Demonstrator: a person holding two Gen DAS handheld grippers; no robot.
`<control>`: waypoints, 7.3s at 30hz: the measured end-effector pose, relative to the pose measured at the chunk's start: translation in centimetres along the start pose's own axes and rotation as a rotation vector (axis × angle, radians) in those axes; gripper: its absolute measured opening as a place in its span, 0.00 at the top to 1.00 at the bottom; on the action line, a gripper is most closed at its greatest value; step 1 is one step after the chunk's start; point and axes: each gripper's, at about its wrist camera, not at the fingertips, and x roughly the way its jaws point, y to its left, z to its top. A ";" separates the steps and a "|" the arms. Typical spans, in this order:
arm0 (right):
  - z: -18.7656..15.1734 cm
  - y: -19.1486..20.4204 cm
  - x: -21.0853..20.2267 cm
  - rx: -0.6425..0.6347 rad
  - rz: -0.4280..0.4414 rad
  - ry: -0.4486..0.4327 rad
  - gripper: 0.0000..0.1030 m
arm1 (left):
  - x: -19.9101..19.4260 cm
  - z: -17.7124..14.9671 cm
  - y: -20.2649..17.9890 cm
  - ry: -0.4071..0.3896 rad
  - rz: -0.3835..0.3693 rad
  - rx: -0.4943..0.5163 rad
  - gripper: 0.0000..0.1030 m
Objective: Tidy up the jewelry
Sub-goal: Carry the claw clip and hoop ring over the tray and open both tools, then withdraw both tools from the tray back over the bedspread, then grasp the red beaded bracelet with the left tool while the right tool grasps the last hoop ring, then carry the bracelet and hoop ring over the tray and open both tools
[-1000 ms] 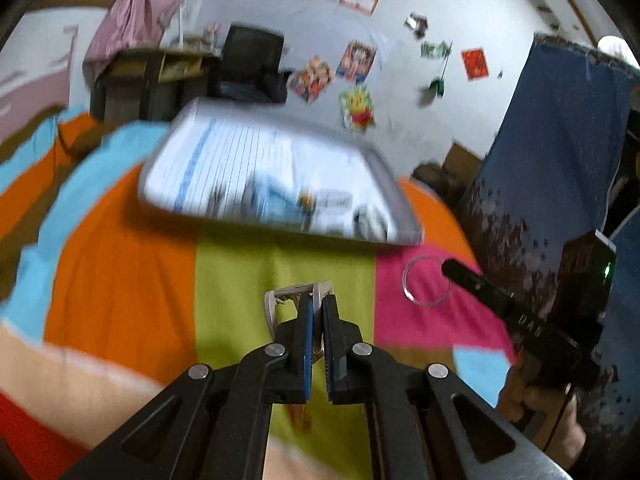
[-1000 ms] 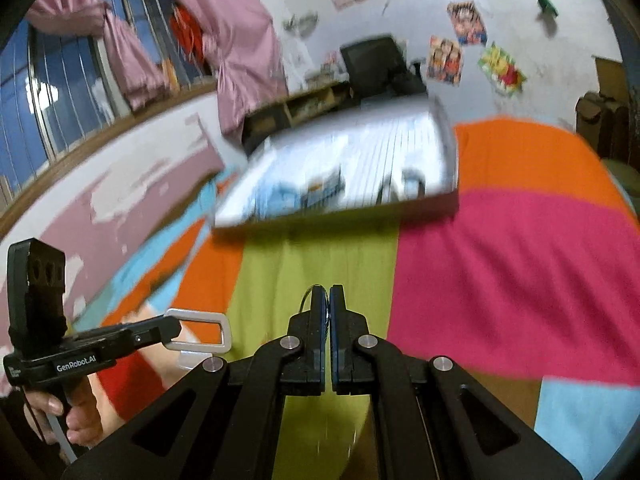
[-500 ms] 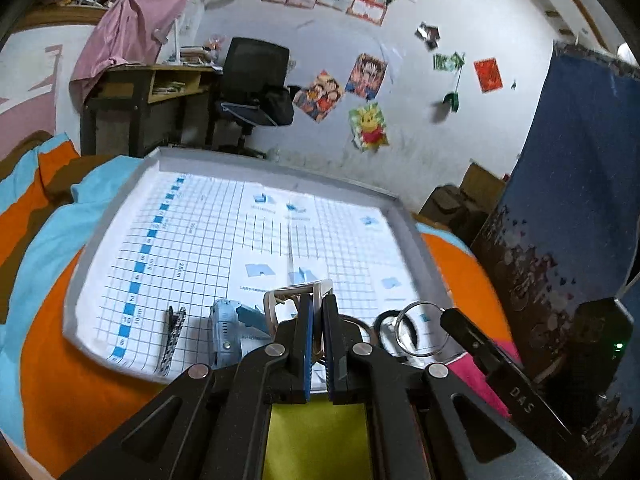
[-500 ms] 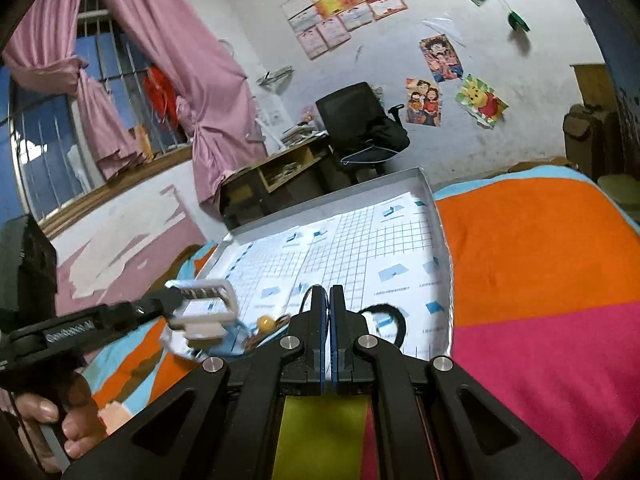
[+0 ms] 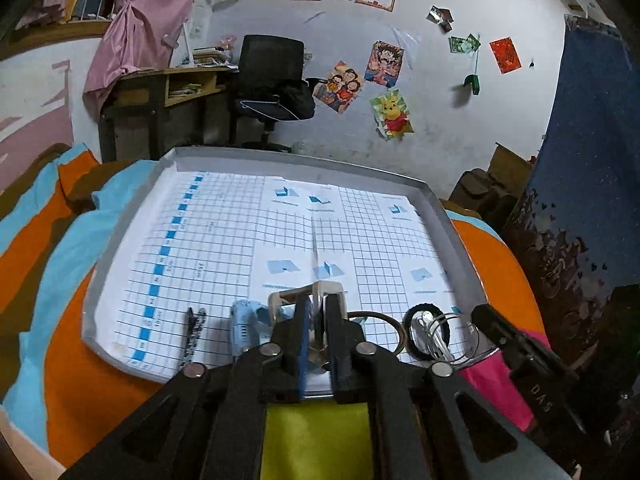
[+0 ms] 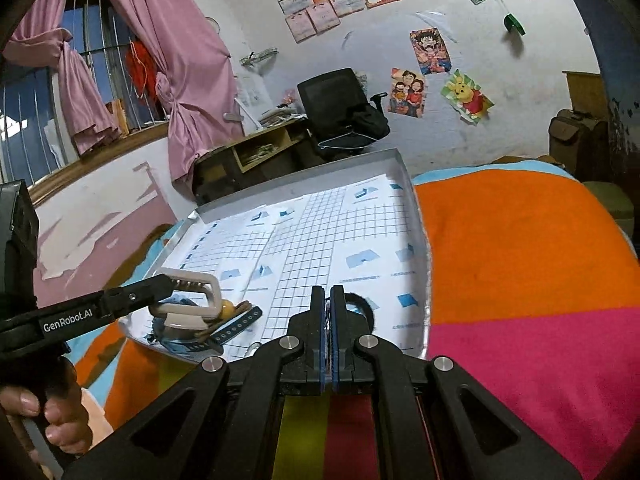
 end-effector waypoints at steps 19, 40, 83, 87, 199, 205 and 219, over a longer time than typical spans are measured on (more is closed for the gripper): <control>1.7 1.1 -7.6 -0.089 -0.055 -0.100 0.55 | -10.1 -2.6 0.5 -0.226 0.089 -0.055 0.05; -1.9 6.6 -25.9 -0.188 -0.013 -0.254 0.01 | -25.7 -11.9 -0.4 -0.410 0.168 0.014 0.00; -16.3 8.6 -39.6 -0.155 -0.126 -0.190 0.01 | -35.3 -25.4 2.0 -0.358 0.190 -0.006 0.00; -16.1 8.8 -39.2 -0.161 -0.141 -0.188 0.01 | -34.6 -24.9 2.0 -0.350 0.197 -0.007 0.00; -18.2 7.0 -8.7 -0.480 0.093 0.522 0.74 | -5.7 -20.7 2.3 0.295 -0.131 -0.024 0.95; -15.7 7.2 -10.4 -0.480 0.090 0.401 0.75 | -7.5 -18.8 1.8 0.230 -0.119 -0.002 0.95; -8.8 6.5 -11.3 -0.410 0.093 0.153 0.74 | -8.3 -10.7 0.9 0.081 -0.039 0.057 0.95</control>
